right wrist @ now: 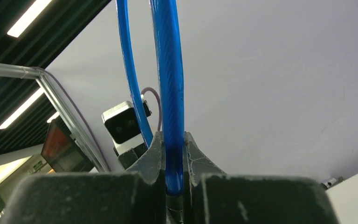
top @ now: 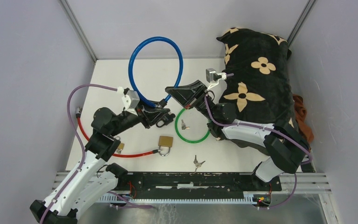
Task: Lock with the key
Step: Lock the lock.
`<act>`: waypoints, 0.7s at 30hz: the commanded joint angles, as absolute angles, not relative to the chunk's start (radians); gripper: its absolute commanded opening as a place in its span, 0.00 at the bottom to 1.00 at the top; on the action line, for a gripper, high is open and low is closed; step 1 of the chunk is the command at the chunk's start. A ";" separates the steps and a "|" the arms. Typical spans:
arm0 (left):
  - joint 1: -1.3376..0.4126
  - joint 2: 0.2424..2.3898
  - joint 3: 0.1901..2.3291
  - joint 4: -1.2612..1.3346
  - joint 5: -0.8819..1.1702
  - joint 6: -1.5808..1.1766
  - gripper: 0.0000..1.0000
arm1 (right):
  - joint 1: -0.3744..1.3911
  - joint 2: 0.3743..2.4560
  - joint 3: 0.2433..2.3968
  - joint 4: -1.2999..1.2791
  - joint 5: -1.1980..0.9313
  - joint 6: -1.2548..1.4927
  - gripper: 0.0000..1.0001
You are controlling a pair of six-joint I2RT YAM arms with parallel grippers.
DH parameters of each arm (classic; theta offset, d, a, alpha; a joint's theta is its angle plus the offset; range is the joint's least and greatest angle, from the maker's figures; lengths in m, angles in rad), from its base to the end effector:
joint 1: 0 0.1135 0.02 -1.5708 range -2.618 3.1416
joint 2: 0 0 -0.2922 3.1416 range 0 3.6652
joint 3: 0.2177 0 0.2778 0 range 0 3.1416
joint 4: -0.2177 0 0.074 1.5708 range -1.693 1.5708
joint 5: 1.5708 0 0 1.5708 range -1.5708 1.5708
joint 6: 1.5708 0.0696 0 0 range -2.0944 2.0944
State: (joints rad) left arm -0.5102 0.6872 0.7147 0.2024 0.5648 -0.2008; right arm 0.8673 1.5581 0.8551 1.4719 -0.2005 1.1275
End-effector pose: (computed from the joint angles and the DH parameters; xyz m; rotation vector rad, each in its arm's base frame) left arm 0.1501 -0.1267 0.3966 0.7003 1.2654 -0.9656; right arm 0.2250 0.2867 0.3750 -0.1007 0.9754 1.9428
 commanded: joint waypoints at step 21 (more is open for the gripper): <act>-0.510 0.582 0.728 -0.101 0.540 0.228 0.02 | 0.785 0.999 0.673 0.474 -0.690 0.028 0.54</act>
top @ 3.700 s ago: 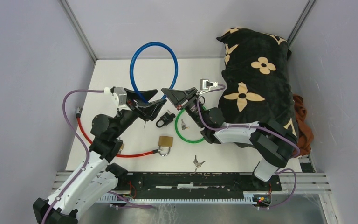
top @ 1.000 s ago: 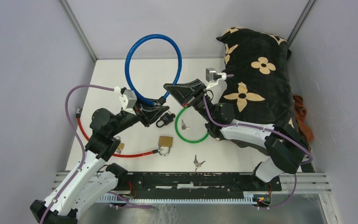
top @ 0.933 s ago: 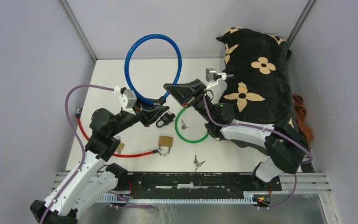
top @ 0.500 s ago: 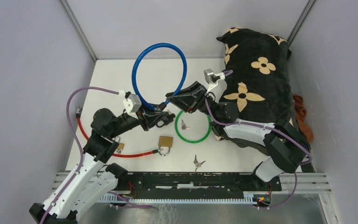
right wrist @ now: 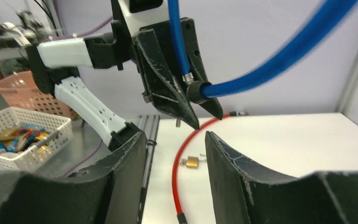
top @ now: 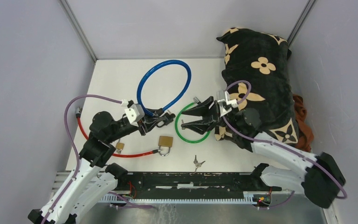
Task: Lock with the key
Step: Lock the lock.
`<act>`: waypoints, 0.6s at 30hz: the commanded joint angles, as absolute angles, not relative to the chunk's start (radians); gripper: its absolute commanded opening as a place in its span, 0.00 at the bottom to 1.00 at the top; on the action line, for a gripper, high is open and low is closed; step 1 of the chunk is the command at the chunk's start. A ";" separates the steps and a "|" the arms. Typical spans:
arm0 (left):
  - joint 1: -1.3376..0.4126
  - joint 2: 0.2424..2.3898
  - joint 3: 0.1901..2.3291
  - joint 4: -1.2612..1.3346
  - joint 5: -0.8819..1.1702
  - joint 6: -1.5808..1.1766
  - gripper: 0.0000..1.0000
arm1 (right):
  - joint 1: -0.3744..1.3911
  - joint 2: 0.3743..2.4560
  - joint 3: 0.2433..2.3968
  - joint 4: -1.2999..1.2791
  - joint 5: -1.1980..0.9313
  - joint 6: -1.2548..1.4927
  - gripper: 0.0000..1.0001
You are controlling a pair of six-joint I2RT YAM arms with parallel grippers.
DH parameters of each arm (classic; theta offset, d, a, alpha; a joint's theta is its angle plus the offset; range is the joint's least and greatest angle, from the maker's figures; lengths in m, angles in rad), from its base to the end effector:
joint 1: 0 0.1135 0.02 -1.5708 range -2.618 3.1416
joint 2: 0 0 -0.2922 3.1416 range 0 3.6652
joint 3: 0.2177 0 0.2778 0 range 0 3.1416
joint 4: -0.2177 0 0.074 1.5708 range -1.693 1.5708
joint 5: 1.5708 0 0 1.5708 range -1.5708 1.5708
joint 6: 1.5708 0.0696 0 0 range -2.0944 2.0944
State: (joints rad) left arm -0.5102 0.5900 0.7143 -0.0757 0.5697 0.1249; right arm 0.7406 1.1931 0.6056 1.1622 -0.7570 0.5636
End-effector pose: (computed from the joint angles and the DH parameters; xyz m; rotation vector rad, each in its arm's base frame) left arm 0.1312 -0.1164 0.3757 0.9105 1.2868 -0.7359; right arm 0.1713 0.2214 0.3524 -0.8613 0.9821 1.5100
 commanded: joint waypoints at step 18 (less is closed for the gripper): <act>-0.510 0.620 0.800 -0.273 0.675 0.357 0.02 | 1.011 1.449 1.586 -0.668 -0.462 -0.764 0.61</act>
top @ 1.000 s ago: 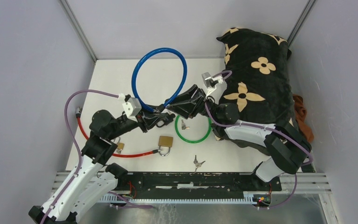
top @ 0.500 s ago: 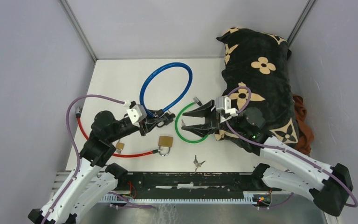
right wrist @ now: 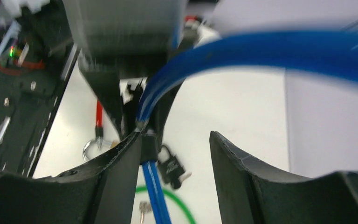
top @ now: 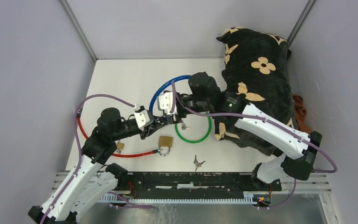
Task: Lock with the key
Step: Lock the lock.
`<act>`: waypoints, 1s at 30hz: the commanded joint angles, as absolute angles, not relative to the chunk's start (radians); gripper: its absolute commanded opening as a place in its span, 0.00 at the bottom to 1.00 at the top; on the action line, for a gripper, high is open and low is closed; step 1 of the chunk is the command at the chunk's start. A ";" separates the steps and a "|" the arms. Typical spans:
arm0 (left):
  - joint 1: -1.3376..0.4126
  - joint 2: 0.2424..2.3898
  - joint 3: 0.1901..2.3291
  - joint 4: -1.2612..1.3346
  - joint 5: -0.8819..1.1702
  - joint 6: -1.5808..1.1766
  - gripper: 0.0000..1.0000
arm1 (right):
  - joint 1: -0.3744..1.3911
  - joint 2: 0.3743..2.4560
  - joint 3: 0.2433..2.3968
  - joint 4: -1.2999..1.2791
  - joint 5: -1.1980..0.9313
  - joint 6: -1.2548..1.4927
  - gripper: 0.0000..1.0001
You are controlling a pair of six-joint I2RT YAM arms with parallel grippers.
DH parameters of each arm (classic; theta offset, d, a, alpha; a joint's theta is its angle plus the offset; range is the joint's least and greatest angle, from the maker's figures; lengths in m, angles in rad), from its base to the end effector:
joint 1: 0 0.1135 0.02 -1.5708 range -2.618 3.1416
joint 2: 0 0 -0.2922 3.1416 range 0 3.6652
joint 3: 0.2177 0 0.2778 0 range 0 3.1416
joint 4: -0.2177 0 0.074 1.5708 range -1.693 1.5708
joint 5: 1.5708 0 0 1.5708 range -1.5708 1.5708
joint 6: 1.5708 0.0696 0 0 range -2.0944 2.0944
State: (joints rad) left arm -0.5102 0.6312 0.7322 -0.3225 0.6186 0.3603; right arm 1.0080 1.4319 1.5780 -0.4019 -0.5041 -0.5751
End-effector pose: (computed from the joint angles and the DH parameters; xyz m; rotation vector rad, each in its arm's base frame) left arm 0.1334 -0.1209 0.3443 1.1382 1.3919 -0.6594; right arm 0.1688 0.3306 0.4676 -1.5538 1.0246 0.7618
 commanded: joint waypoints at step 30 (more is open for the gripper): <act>-0.510 0.615 0.803 -0.278 0.703 0.400 0.29 | 1.026 1.246 1.229 -0.200 -0.358 -0.728 0.00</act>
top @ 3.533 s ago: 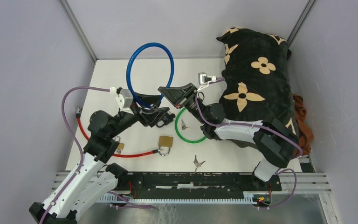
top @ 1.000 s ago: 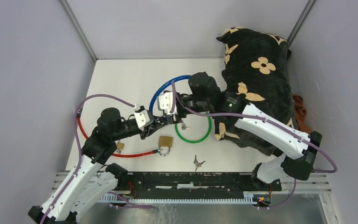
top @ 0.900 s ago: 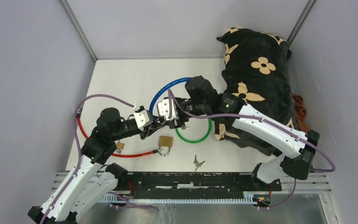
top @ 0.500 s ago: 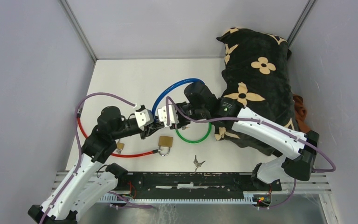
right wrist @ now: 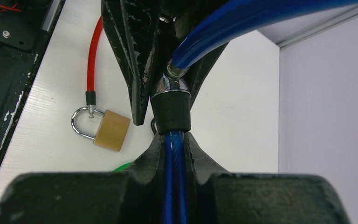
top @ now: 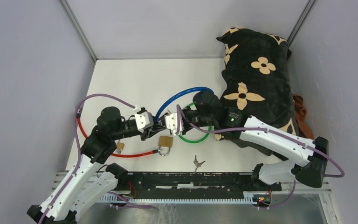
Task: Lock with the key
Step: Lock the lock.
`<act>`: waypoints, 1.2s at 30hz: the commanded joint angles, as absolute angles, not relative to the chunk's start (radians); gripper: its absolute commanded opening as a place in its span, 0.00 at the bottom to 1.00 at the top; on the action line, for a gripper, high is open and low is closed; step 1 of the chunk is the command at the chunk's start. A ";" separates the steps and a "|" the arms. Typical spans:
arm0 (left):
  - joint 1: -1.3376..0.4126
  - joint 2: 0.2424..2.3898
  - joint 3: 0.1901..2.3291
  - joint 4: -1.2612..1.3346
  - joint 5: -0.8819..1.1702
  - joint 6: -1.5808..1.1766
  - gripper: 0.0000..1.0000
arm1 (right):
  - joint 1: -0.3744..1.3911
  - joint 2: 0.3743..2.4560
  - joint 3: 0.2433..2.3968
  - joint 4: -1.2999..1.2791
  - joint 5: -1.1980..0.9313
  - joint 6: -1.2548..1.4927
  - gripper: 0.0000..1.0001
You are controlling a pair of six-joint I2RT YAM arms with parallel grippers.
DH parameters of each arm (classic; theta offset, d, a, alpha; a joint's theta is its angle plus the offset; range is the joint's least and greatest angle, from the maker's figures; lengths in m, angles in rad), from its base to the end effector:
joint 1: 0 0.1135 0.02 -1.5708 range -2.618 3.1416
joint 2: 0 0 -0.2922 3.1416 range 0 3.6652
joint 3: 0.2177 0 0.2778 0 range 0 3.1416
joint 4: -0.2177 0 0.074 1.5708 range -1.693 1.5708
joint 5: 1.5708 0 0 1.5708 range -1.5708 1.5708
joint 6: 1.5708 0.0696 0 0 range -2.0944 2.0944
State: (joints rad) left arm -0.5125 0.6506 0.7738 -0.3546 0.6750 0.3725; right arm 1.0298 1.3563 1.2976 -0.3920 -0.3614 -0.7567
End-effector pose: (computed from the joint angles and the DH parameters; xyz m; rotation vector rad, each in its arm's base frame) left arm 0.1305 -0.1233 0.3539 1.1815 1.3648 -0.7052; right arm 0.1629 0.3190 0.3824 -1.7173 1.0851 0.5375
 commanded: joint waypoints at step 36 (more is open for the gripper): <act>-0.510 0.553 0.952 -0.615 0.685 0.411 0.65 | 1.005 1.167 1.182 -0.335 -0.383 -0.671 0.00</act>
